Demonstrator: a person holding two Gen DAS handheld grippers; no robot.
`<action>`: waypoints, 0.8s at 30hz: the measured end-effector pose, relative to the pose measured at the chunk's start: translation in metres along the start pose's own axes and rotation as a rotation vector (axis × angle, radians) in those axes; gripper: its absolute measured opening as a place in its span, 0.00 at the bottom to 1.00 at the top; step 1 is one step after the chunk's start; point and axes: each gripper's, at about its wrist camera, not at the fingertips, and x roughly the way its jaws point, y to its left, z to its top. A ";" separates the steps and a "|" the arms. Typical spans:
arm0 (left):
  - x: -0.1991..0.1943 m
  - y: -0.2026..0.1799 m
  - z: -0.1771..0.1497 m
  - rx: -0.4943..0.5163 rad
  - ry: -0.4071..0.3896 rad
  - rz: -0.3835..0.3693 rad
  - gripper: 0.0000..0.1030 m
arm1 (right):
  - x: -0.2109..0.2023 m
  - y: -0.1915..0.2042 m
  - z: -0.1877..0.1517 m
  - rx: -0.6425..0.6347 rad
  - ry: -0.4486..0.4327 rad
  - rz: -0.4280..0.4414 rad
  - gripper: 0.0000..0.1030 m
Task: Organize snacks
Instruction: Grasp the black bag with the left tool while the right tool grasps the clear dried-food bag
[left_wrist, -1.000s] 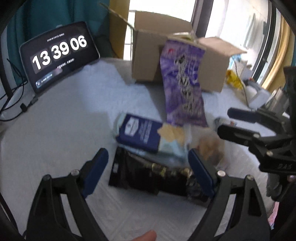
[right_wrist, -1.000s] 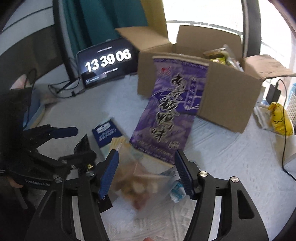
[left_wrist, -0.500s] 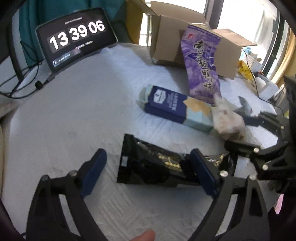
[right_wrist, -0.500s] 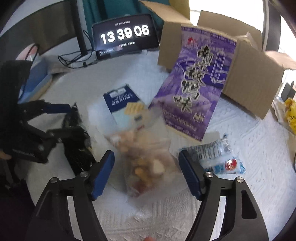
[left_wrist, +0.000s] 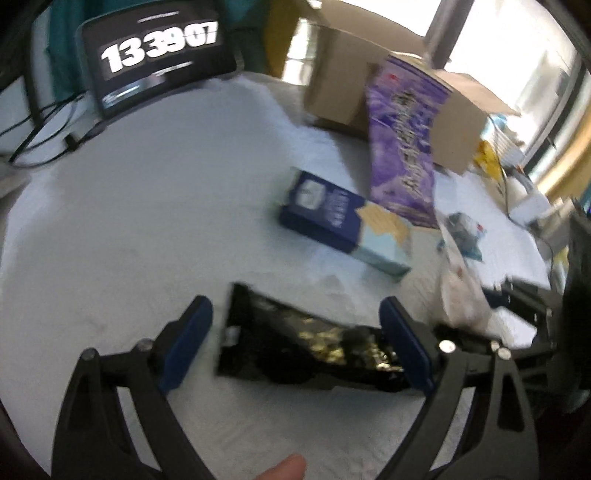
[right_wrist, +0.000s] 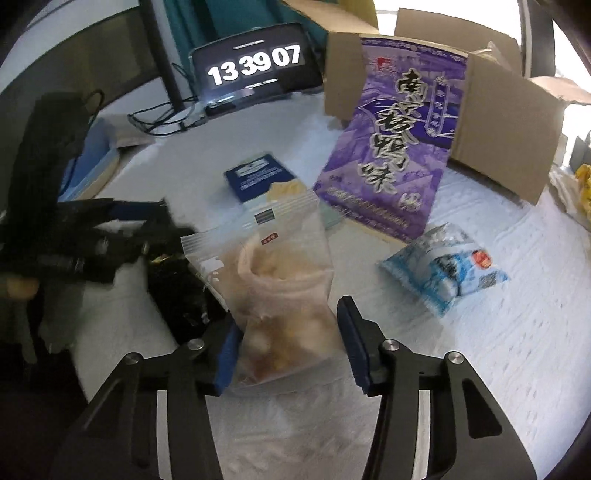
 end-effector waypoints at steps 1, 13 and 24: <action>-0.003 0.003 -0.001 -0.017 0.002 0.004 0.90 | -0.001 0.003 -0.001 -0.006 0.005 0.016 0.51; -0.006 -0.006 -0.020 -0.041 0.031 0.062 0.90 | -0.013 0.024 -0.002 -0.047 -0.032 0.059 0.44; 0.014 -0.068 -0.020 0.245 0.006 0.060 0.33 | -0.053 -0.046 0.002 0.111 -0.149 -0.077 0.41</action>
